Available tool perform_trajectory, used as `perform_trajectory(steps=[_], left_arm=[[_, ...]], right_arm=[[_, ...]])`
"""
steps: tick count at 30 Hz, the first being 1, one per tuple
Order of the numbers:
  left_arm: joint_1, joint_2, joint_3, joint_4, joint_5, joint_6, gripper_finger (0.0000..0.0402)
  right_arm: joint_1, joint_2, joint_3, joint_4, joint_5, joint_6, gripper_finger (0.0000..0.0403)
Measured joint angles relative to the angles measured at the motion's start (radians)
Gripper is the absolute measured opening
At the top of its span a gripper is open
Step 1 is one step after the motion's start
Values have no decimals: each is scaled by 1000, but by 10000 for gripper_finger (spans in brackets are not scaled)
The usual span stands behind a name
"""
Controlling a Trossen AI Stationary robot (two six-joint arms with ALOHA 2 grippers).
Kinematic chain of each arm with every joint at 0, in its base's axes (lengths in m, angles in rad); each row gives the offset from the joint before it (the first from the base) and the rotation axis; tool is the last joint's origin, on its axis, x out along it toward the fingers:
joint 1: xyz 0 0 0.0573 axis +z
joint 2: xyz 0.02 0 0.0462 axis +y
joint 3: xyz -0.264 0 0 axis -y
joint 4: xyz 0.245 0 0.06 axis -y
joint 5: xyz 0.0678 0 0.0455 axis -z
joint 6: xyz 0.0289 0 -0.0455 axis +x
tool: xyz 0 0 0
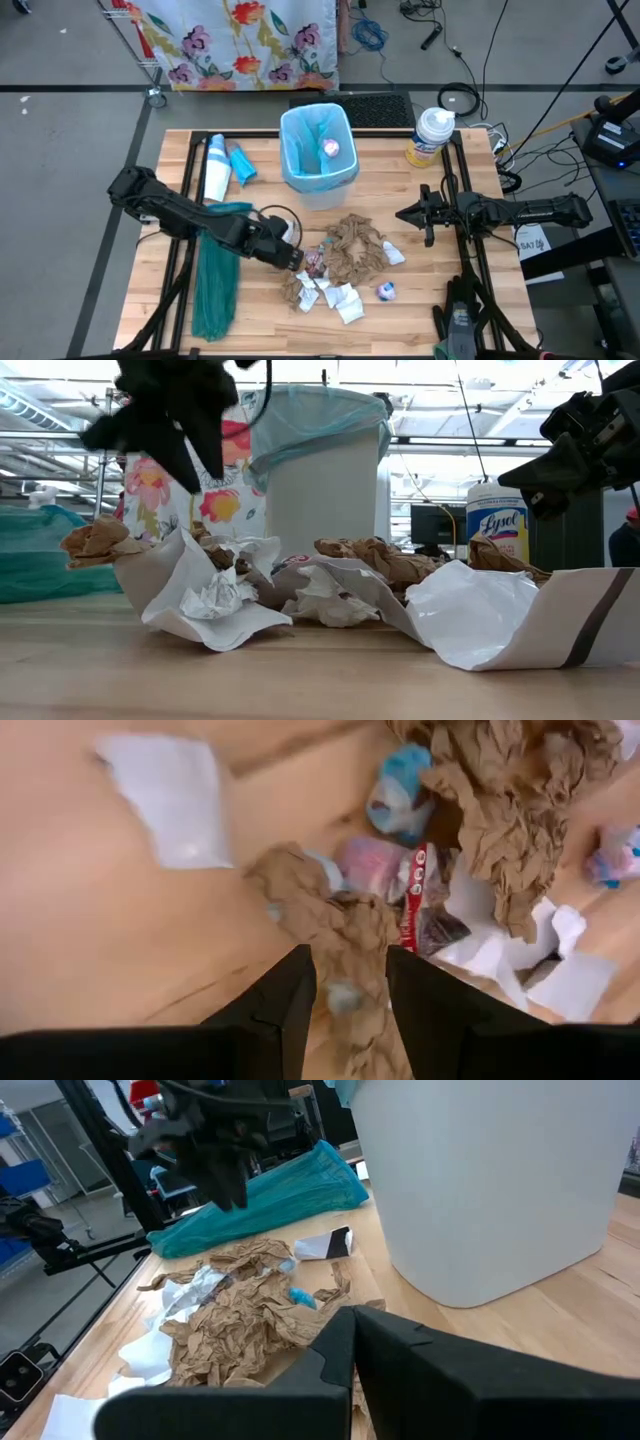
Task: Place trash/remove bag and relplace
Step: Put the brown napkin into the trash bin
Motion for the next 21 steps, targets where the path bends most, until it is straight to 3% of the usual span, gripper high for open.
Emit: perform_trajectory(steps=[14,21], left_arm=[[63,11,-181,235,94,-71,120],[74,71,-200,271,106,-96,120]], right_arm=[[0,0,0,0,0,0,0],[0,0,0,0,0,0,0]])
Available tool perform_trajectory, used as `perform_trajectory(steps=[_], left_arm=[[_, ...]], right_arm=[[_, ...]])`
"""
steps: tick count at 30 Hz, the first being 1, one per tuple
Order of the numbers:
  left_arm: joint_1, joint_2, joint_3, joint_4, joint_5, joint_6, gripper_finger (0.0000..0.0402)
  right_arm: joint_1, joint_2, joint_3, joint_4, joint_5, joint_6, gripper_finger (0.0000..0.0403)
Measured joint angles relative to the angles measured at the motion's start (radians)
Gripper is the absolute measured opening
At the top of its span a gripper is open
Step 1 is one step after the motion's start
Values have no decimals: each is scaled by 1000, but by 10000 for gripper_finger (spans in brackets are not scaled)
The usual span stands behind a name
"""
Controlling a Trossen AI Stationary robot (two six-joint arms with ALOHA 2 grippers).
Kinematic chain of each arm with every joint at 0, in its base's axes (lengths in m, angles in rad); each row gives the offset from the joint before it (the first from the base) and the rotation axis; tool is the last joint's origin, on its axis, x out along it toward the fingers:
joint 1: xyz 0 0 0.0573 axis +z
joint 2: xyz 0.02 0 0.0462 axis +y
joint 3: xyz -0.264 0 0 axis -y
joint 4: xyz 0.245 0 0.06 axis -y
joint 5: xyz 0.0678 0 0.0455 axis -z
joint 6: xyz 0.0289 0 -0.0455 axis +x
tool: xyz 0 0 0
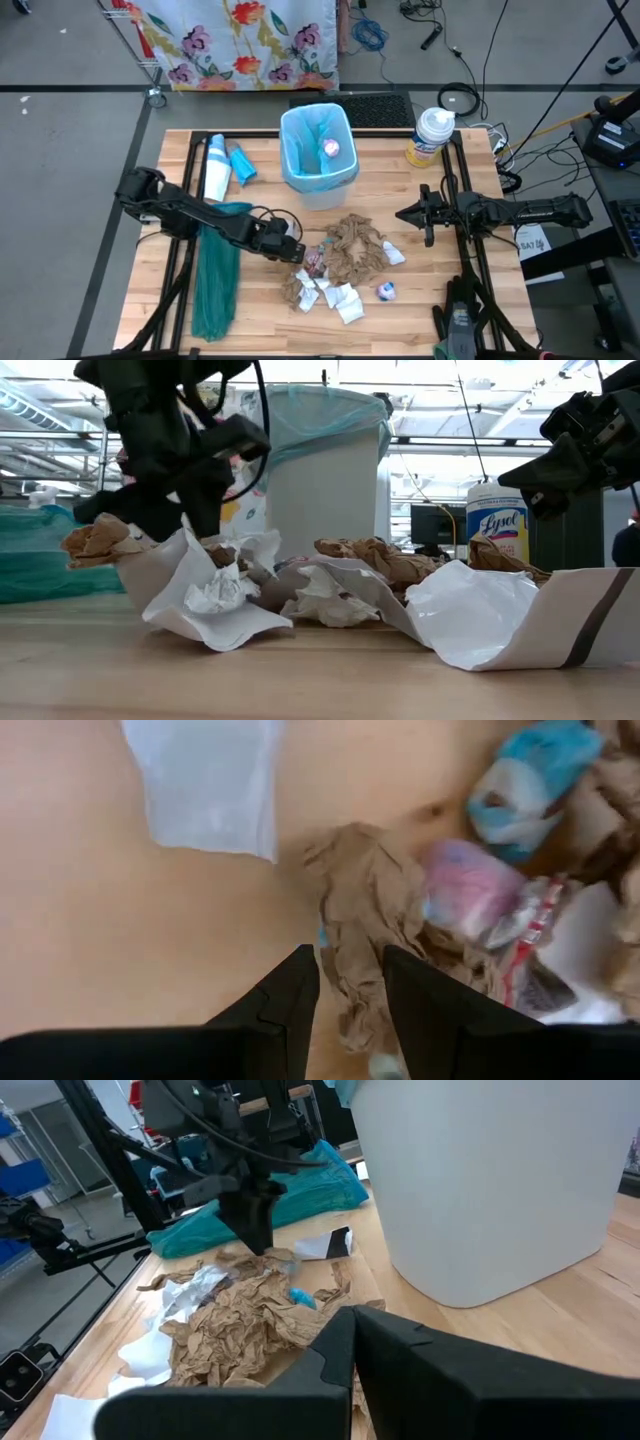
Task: Place trash/remove bag and relplace
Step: Put the brown napkin into the trash bin
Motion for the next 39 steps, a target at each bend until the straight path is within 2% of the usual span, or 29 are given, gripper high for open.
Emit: perform_trajectory(steps=[7,9,12,13,22,31,39], left_arm=[[1,38,2,113,16,0,108],[5,37,3,168,19,1,81],[8,37,3,206,19,30,18],[9,37,5,213,19,32,11],[5,28,104,190,48,119,3],[-3,-34,388,-180,37,274,1],[43,-58,786,-545,-24,483,1]], right_arm=[[0,0,0,0,0,0,0],[0,0,0,0,0,0,0],[0,0,0,0,0,0,0],[0,0,0,0,0,0,0],[0,1,0,0,0,0,0],[0,1,0,0,0,0,0],[0,2,0,0,0,0,0]])
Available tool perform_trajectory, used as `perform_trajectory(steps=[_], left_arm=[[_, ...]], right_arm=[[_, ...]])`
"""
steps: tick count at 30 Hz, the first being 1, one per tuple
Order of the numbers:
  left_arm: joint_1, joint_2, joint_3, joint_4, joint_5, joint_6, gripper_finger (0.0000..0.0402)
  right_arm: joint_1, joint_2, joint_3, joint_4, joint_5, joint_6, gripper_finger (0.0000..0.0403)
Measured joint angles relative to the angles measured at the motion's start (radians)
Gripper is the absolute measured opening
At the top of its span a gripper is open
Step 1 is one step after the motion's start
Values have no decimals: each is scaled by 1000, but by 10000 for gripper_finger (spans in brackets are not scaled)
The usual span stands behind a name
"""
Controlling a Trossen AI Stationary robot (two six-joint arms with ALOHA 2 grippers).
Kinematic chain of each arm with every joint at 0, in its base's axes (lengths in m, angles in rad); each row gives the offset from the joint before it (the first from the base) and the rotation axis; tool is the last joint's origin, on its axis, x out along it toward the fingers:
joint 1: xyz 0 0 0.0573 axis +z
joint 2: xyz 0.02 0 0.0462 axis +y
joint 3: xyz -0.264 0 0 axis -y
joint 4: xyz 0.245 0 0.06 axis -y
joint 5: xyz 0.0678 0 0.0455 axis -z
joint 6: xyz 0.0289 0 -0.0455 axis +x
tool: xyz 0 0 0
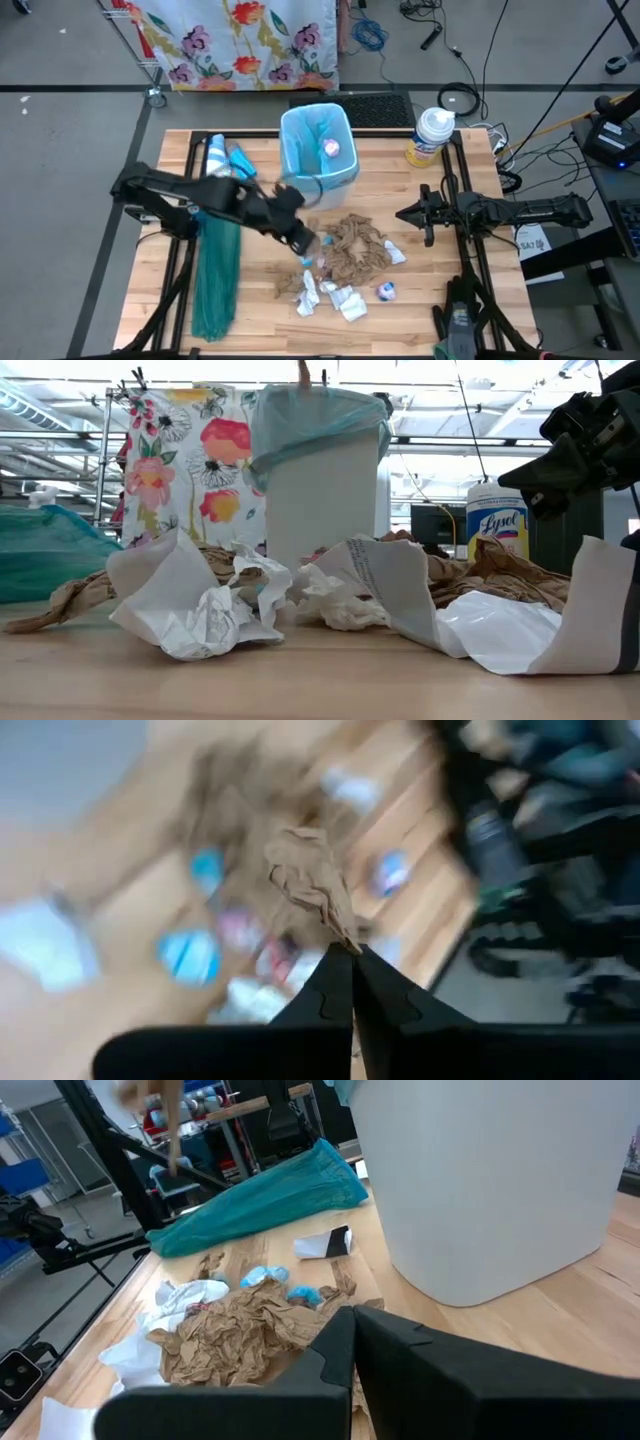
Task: Place trash/remove bag and relplace
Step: Put the brown napkin into the trash bin
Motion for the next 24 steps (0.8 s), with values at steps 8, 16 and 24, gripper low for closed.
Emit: perform_trajectory(steps=[8,16,24], left_arm=[[144,2,301,-225,-81,213,0],[386,2,424,-258,-62,450,0],[552,23,424,-180,-54,710,9]], right_arm=[[0,3,0,0,0,0,0],[0,3,0,0,0,0,0],[0,4,0,0,0,0,0]])
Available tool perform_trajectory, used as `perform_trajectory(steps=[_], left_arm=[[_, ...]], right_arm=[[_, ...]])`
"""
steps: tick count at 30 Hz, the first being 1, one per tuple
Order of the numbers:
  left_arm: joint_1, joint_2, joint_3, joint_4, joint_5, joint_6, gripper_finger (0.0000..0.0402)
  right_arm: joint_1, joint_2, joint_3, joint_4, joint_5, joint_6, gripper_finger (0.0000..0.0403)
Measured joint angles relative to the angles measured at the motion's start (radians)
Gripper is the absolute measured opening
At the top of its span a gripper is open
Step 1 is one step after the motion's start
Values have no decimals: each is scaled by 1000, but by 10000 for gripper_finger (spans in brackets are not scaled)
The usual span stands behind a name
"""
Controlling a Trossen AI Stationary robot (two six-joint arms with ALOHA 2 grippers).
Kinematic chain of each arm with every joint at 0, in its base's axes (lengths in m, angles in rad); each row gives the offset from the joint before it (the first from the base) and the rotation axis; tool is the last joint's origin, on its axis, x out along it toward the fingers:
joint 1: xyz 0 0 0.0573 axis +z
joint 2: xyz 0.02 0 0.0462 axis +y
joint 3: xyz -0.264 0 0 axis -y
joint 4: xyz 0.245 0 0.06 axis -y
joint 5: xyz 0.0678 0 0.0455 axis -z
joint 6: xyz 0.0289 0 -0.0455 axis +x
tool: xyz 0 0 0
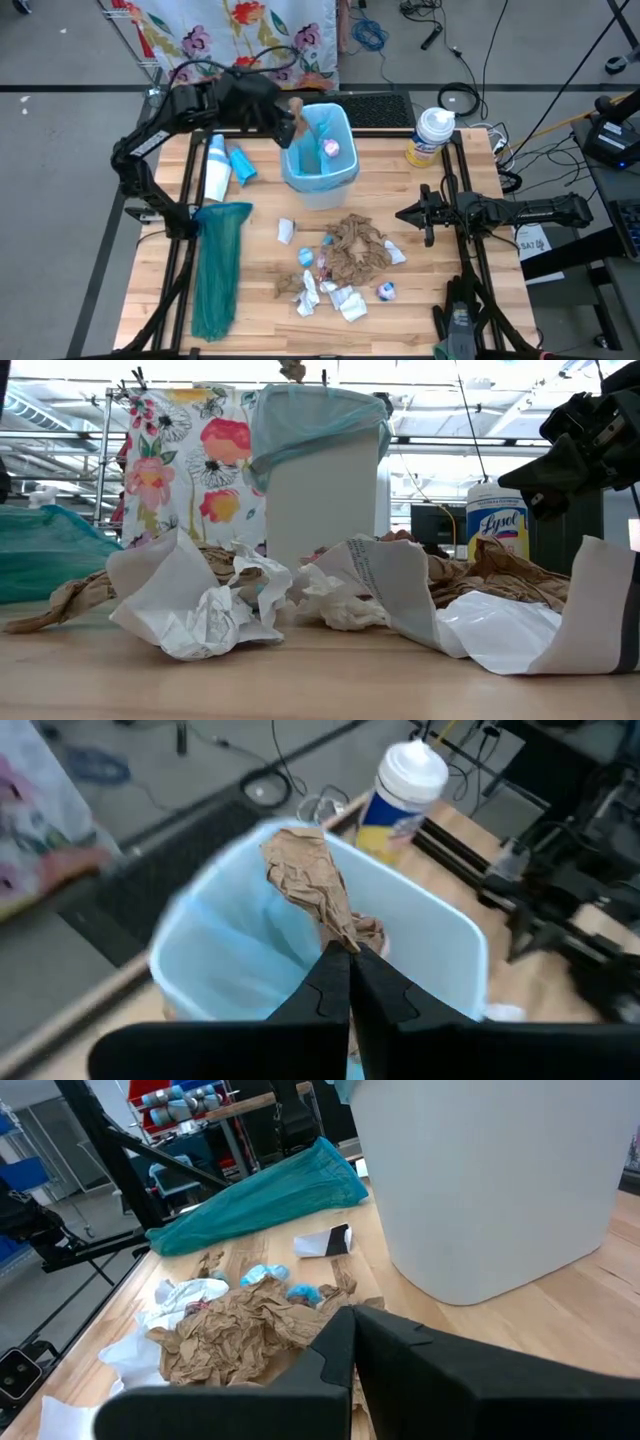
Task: Place trash/remove bag and relplace
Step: Put the brown napkin into the trash bin, then put the white paper into the trash bin
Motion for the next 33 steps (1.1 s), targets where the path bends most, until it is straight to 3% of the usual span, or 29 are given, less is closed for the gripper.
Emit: perform_trajectory(steps=[11,18,23,29,33], left_arm=[[81,56,0,29,79,116,125],[58,19,-2,-83,69,101,140],[-74,-37,0,-275,-77,-17,140],[-365,-36,-3,-412,-312,-335,140],[-544,-34,-89,-401,-430,-564,141]], right_arm=[[0,1,0,0,0,0,0],[0,1,0,0,0,0,0],[0,1,0,0,0,0,0],[0,1,0,0,0,0,0],[0,1,0,0,0,0,0]])
